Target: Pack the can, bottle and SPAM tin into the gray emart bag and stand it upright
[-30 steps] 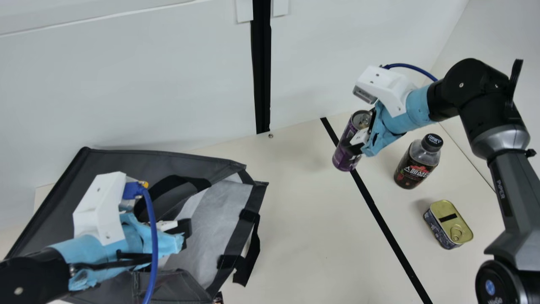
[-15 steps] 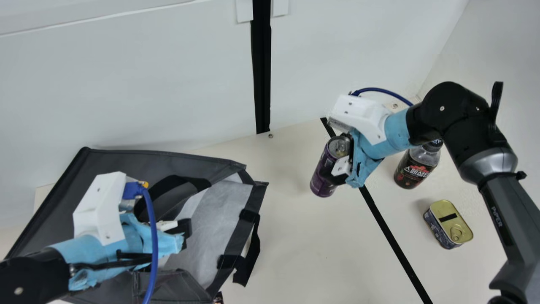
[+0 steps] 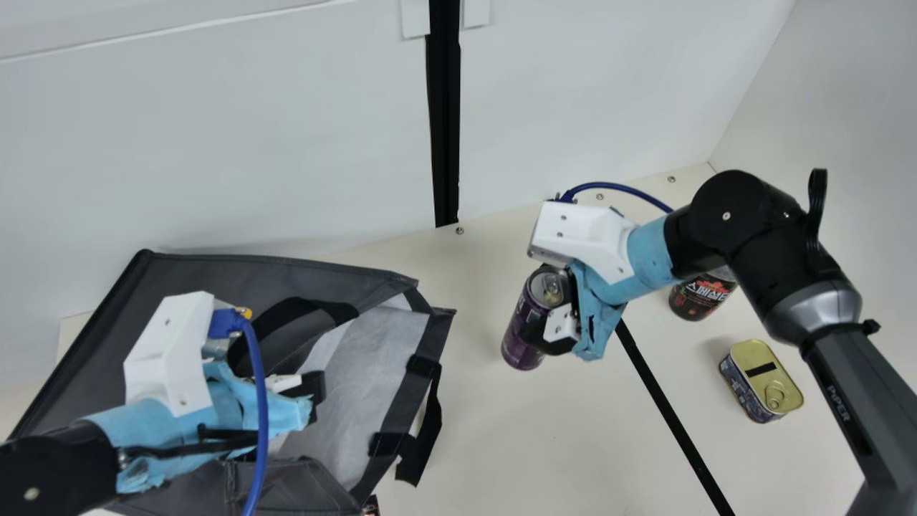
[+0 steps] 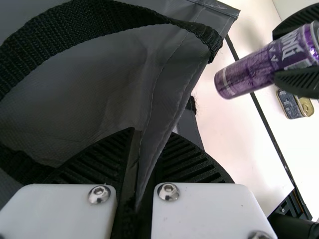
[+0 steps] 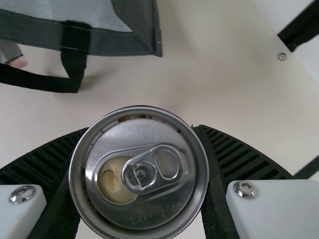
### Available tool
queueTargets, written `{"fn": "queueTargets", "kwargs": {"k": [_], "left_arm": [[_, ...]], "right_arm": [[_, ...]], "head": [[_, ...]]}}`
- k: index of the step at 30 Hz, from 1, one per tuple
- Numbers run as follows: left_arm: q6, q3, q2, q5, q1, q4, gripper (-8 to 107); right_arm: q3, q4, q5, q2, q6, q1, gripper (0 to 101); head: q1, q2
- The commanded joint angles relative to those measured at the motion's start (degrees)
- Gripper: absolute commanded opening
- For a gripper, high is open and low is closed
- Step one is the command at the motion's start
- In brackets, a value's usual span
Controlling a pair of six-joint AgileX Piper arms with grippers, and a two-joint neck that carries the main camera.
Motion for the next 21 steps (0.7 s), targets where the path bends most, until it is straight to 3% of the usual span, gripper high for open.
{"fn": "queueTargets", "kwargs": {"k": [1,12,21], "left_arm": [[0.00,0.00,0.00,0.00,0.00,0.00,-8],[0.00,0.00,0.00,0.00,0.00,0.00,-8],[0.00,0.00,0.00,0.00,0.00,0.00,-8]], "right_arm": [[0.78,0.88,0.08,-0.28,-0.44,0.56,0],[3.45,4.81,0.08,-2.41,-0.41,3.83,0],[2.30,9.43,0.08,-3.53,1.58,4.93,0]], "head": [[-1.30,-0.14],[-1.30,-0.14],[-1.30,-0.14]]}}
